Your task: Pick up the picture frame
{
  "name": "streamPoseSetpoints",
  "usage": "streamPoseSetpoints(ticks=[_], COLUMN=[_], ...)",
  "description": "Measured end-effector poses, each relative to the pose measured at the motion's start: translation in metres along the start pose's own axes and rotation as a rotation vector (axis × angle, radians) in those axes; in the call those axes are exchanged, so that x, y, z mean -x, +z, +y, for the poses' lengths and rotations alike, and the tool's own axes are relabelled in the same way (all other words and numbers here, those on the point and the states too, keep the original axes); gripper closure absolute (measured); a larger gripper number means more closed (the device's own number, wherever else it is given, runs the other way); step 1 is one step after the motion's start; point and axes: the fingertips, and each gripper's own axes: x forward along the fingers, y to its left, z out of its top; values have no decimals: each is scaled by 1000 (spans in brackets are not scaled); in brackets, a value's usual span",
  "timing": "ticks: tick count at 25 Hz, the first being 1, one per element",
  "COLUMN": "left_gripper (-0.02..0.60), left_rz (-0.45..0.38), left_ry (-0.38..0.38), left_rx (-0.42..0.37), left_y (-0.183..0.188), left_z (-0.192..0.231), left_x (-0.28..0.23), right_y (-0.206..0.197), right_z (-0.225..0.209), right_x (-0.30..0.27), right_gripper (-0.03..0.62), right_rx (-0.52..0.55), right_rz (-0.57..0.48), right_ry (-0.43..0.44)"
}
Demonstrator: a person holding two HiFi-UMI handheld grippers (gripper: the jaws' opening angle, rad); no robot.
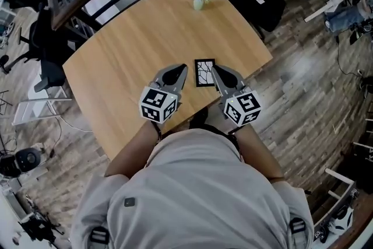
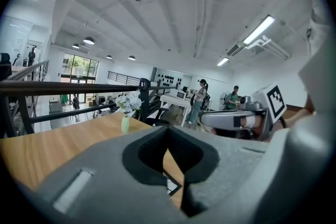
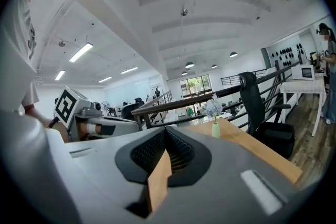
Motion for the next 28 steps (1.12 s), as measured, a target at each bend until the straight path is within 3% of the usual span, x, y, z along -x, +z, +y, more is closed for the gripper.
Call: streamPoseSetpoints(ticks=[14,28], left_gripper=[549,480], left_rz=[178,374], left_ry=[24,16], left_rx=[201,307], left_y=[-96,-207], left_z=[24,32], left_x=[-86,-132], right_y=[-111,-231], right_z=[-108,-142], right_x=[-38,-60], right_gripper=[532,494], right_rx=[-118,-236], right_rz=[251,485], right_ry=[9,1])
